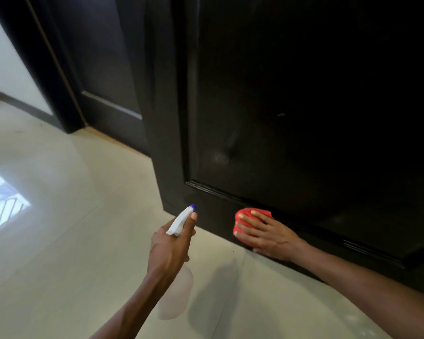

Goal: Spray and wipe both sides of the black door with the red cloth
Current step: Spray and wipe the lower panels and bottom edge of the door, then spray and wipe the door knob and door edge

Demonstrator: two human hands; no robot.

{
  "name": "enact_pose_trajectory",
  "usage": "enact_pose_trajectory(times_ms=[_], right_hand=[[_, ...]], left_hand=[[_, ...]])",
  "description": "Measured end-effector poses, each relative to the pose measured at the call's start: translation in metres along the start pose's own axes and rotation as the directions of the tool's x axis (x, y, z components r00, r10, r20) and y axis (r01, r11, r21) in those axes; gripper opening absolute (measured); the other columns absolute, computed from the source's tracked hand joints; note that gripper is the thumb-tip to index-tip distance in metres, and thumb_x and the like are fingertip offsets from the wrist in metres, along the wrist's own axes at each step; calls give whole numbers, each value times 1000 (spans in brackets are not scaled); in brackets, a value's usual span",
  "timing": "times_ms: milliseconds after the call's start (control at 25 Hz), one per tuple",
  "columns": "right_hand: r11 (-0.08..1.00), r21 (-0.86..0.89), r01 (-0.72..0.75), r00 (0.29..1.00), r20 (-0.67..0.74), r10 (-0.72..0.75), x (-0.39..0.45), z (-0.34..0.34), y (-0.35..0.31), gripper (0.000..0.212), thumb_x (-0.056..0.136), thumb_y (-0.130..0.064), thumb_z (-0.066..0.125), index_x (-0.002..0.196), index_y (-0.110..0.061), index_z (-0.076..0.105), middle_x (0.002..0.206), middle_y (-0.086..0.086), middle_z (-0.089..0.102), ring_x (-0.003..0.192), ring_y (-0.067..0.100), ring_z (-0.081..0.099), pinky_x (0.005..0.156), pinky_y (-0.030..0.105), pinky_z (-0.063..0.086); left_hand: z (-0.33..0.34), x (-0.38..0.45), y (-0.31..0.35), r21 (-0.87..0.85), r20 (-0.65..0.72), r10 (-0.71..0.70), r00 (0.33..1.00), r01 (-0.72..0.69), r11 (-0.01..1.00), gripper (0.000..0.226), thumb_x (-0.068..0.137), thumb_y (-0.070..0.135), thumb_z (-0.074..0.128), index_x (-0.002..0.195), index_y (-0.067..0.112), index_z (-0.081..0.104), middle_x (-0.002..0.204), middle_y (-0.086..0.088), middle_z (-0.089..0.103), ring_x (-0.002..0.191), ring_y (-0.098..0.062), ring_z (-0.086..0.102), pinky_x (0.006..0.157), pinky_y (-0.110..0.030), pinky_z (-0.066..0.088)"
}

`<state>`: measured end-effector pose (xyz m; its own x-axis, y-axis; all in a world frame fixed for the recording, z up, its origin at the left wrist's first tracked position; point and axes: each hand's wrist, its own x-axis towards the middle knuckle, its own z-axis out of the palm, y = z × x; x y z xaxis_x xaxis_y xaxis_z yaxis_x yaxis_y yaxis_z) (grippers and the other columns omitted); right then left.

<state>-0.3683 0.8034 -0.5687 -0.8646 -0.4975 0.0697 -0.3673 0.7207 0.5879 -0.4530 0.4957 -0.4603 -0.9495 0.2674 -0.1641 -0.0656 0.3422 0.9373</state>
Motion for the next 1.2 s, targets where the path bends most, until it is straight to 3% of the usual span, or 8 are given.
enact_pose_trajectory(times_ms=[200, 360, 440, 560, 720, 960, 1080, 1200], right_hand=[[994, -28, -106, 980, 167, 109, -69, -40, 5, 101, 69, -20, 90, 156, -24, 38, 162, 9, 33, 156, 38, 8, 123, 54, 16], [983, -85, -162, 985, 37, 166, -51, -93, 16, 91, 71, -16, 88, 151, -26, 44, 153, 8, 42, 153, 42, 16, 121, 56, 19], [971, -115, -208, 972, -134, 192, -35, -132, 34, 68, 89, -15, 68, 152, -26, 46, 152, 8, 48, 150, 45, 28, 122, 58, 14], [902, -24, -430, 831, -401, 386, -14, -206, 95, 52, 106, -3, 36, 150, -26, 52, 151, 9, 53, 151, 47, 22, 125, 60, 13], [758, -74, -647, 687, -488, 539, -7, -266, 171, 64, 95, -28, 60, 156, -26, 40, 162, 11, 37, 153, 50, 9, 124, 63, 6], [918, -212, -336, 931, -222, 289, 29, -221, 142, 93, 78, -22, 79, 159, -28, 35, 166, 8, 30, 157, 41, 4, 126, 58, -2], [918, -288, -272, 949, -237, 207, 23, -240, 153, 77, 83, -22, 78, 152, -28, 44, 155, 7, 46, 153, 41, 20, 127, 57, -3], [810, -109, -576, 698, -582, 417, 6, -297, 191, 58, 91, -9, 65, 146, -26, 56, 144, 7, 60, 148, 47, 30, 125, 59, 16]], left_hand=[[28, -13, 29, -58, 78, -19, 997, 24, 998, 55, 92, 58, 56, 113, 10, 71, 73, -1, 64, 58, -19, 59, 39, -8, 40], [24, -35, 64, -168, 48, 42, 998, -34, 985, 53, 85, 64, 53, 96, 16, 74, 80, -3, 70, 50, -14, 58, 42, -13, 45], [14, -45, 80, -209, 21, 74, 997, -68, 976, 52, 83, 65, 52, 87, 18, 74, 76, -4, 70, 44, -11, 57, 43, -15, 46], [3, -49, 109, -235, -3, 113, 994, -111, 966, 47, 82, 65, 52, 85, 23, 72, 72, -10, 69, 48, -15, 61, 50, -22, 49], [-1, -44, 156, -256, -25, 185, 982, -185, 949, 42, 82, 61, 53, 95, 25, 70, 85, 0, 73, 65, -21, 65, 49, -20, 51], [-8, -40, 197, -288, -83, 243, 966, -257, 922, 34, 84, 61, 54, 85, 31, 69, 78, 2, 72, 51, -15, 59, 48, -24, 50], [-20, -39, 220, -285, -131, 264, 956, -291, 913, 36, 82, 61, 51, 88, 29, 68, 82, 6, 69, 64, -13, 61, 53, -22, 46], [-46, -44, 264, -249, -154, 352, 923, -382, 890, 33, 86, 56, 53, 85, 28, 71, 73, 10, 72, 63, -17, 61, 53, -23, 48]])
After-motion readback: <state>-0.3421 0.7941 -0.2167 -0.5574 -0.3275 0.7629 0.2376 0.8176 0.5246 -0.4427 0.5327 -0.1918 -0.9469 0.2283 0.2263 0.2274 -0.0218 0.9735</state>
